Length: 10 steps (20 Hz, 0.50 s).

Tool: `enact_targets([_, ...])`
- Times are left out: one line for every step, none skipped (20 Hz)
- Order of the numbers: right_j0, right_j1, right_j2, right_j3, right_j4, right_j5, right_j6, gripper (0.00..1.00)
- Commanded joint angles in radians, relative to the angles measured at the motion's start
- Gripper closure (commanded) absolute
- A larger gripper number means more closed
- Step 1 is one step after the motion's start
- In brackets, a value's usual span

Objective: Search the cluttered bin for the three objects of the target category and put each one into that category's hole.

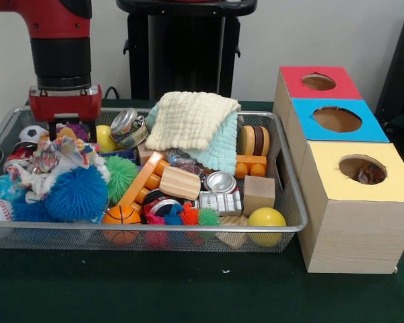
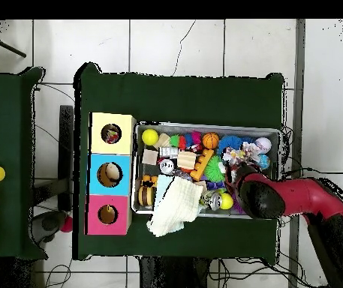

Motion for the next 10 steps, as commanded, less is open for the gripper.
enact_targets([0.018,-0.068,0.079,0.026,0.024,0.071,-0.197,0.00])
enact_targets([0.017,-0.074,0.082,0.030,0.030,0.077,-0.198,0.00])
enact_targets([0.016,-0.080,0.085,0.034,0.036,0.083,-0.199,0.00])
enact_targets([0.016,-0.083,0.087,0.037,0.036,0.085,-0.204,0.00])
enact_targets([0.019,-0.088,0.088,0.037,0.039,0.089,-0.204,0.00])
enact_targets([0.020,-0.091,0.088,0.039,0.040,0.093,-0.207,0.00])
enact_targets([0.020,-0.096,0.090,0.041,0.042,0.098,-0.212,0.00])
enact_targets([0.019,-0.101,0.093,0.043,0.045,0.103,-0.217,0.00])
enact_targets([0.020,-0.102,0.092,0.042,0.048,0.106,-0.215,0.00])
enact_targets([0.020,-0.104,0.092,0.042,0.051,0.108,-0.213,0.00])
